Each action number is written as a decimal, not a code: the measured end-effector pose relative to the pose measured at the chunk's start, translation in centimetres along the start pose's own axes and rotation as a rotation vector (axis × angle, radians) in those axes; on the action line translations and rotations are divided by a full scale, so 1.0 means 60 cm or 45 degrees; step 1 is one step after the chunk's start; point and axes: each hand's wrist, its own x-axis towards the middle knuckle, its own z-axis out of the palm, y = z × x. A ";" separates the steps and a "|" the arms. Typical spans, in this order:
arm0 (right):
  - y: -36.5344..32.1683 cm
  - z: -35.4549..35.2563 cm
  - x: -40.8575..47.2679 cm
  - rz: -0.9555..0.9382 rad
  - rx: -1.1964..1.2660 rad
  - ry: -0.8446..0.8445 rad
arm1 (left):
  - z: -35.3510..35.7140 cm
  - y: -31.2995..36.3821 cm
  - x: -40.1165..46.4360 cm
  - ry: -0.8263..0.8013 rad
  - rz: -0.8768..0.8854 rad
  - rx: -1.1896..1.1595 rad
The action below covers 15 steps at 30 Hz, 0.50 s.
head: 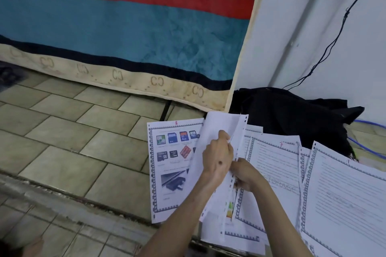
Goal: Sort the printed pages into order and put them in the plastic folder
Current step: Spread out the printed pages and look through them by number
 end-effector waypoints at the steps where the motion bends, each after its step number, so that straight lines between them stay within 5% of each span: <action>1: 0.000 0.001 -0.001 -0.004 0.003 0.000 | 0.002 -0.004 0.001 -0.002 -0.020 -0.036; 7: -0.017 0.002 -0.024 -0.022 0.063 -0.268 | -0.079 -0.083 0.029 0.323 -0.289 -0.090; 12: -0.034 0.027 -0.051 -0.214 -0.565 -0.376 | -0.123 -0.114 0.057 0.353 -0.374 -0.326; 15: -0.016 0.035 -0.024 -0.416 -1.028 -0.325 | -0.119 -0.112 0.063 0.446 -0.263 -0.090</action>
